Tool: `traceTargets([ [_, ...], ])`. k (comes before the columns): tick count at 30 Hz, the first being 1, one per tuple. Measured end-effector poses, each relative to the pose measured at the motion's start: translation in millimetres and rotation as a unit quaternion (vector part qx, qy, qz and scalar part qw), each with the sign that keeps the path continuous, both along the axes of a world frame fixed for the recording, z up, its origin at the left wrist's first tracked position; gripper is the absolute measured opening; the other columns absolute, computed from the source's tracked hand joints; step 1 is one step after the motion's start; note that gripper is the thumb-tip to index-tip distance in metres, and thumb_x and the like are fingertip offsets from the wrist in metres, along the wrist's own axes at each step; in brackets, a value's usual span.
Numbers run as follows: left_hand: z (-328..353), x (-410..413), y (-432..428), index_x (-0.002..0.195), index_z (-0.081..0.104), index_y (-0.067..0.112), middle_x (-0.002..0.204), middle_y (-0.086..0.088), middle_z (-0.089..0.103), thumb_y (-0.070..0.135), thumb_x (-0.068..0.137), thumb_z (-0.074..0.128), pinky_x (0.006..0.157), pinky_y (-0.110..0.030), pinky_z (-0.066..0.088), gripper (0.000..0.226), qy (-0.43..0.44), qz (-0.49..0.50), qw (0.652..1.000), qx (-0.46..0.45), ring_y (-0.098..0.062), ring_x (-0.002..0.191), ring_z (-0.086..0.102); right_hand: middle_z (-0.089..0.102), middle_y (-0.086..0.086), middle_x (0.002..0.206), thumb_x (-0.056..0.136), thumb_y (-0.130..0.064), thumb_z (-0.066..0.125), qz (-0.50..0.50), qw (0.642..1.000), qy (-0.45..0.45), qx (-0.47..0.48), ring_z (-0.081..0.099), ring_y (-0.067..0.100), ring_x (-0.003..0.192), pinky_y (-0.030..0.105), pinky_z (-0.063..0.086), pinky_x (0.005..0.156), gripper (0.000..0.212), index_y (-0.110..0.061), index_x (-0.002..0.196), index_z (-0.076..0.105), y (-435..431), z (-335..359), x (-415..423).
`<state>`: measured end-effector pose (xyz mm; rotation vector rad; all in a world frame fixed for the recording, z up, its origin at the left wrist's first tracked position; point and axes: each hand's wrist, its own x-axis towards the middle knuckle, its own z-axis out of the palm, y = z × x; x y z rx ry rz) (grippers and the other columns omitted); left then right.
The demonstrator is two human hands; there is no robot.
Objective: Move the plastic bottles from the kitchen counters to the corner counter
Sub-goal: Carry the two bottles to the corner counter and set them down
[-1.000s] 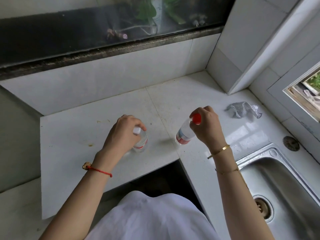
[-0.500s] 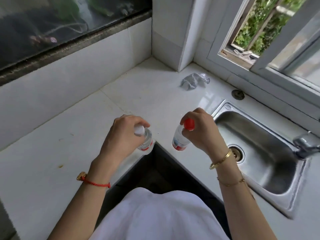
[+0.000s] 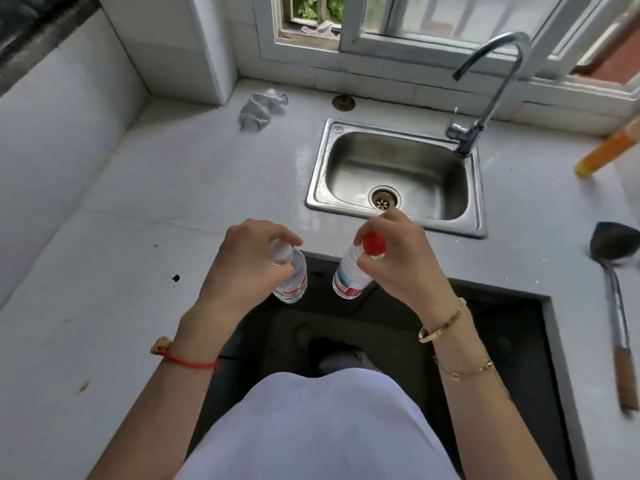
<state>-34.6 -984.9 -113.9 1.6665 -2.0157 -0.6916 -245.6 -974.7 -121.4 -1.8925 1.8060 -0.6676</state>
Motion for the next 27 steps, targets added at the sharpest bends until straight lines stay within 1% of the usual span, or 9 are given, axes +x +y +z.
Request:
traceTargets([
  [4,1,-23,24,0.092,0.075,0.026,0.091,0.007,0.071,0.013,0.068,0.073,0.074,-0.025,0.050,0.027,0.002,-0.081,0.997,0.003,-0.008,0.081,0.058,0.052,-0.003,0.092,0.073,-0.011,0.068,-0.071,0.997,-0.005,0.002,0.054,0.012,0.082,0.011,0.042,0.067,0.015,-0.020,0.086,0.065,59,-4,-17],
  [8,2,-51,49,0.091,0.075,0.027,0.091,0.006,0.071,0.011,0.066,0.073,0.073,-0.022,0.050,0.029,0.013,-0.157,0.988,0.009,-0.006,0.080,0.059,0.053,-0.005,0.094,0.075,-0.015,0.070,-0.141,0.990,0.003,0.007,0.054,0.011,0.086,0.012,0.046,0.070,0.015,-0.022,0.087,0.063,113,-8,-36],
  [13,3,-92,80,0.093,0.073,0.033,0.095,0.007,0.067,0.014,0.066,0.072,0.077,-0.033,0.054,0.032,0.021,-0.233,0.972,0.033,-0.010,0.086,0.061,0.053,-0.006,0.096,0.076,-0.018,0.070,-0.214,0.977,0.017,0.011,0.055,0.010,0.088,0.009,0.043,0.068,0.017,-0.024,0.090,0.063,174,-9,-65],
  [18,5,-140,122,0.093,0.073,0.032,0.092,0.011,0.064,0.012,0.067,0.071,0.078,-0.033,0.054,0.033,0.019,-0.300,0.953,0.023,-0.008,0.087,0.058,0.054,-0.007,0.101,0.076,-0.022,0.073,-0.280,0.959,0.032,0.010,0.056,0.010,0.091,0.006,0.042,0.069,0.021,-0.024,0.095,0.063,237,-4,-97],
  [19,5,-150,132,0.094,0.073,0.032,0.093,0.011,0.064,0.012,0.067,0.071,0.079,-0.033,0.053,0.033,0.015,-0.314,0.949,0.022,-0.008,0.088,0.058,0.055,-0.006,0.102,0.076,-0.023,0.073,-0.291,0.956,0.035,0.010,0.056,0.010,0.091,0.007,0.044,0.070,0.022,-0.024,0.096,0.063,250,-2,-103],
  [21,5,-170,151,0.096,0.072,0.031,0.097,0.009,0.067,0.013,0.068,0.072,0.079,-0.034,0.053,0.033,0.010,-0.340,0.940,0.019,-0.009,0.091,0.058,0.055,-0.005,0.104,0.076,-0.022,0.073,-0.307,0.951,0.034,0.013,0.056,0.011,0.092,0.014,0.050,0.074,0.023,-0.023,0.097,0.062,276,2,-114],
  [23,6,-188,171,0.097,0.072,0.030,0.098,0.008,0.068,0.013,0.068,0.073,0.078,-0.033,0.053,0.034,0.010,-0.358,0.934,0.017,-0.010,0.091,0.058,0.054,-0.004,0.101,0.075,-0.018,0.072,-0.323,0.946,0.029,0.007,0.057,0.011,0.091,0.019,0.052,0.075,0.021,-0.022,0.094,0.063,302,7,-125],
  [25,8,-205,192,0.098,0.072,0.029,0.098,0.006,0.068,0.011,0.068,0.074,0.077,-0.032,0.054,0.035,0.010,-0.374,0.927,0.015,-0.012,0.089,0.059,0.054,-0.004,0.098,0.074,-0.015,0.070,-0.342,0.939,0.032,0.001,0.057,0.012,0.088,0.019,0.051,0.074,0.018,-0.022,0.090,0.064,327,9,-134],
  [27,10,-221,212,0.098,0.073,0.028,0.098,0.004,0.068,0.009,0.068,0.075,0.077,-0.031,0.054,0.036,0.009,-0.397,0.918,0.010,-0.012,0.089,0.059,0.053,-0.005,0.096,0.074,-0.015,0.069,-0.364,0.931,0.034,-0.002,0.057,0.012,0.084,0.014,0.047,0.071,0.016,-0.023,0.087,0.064,351,10,-143],
])
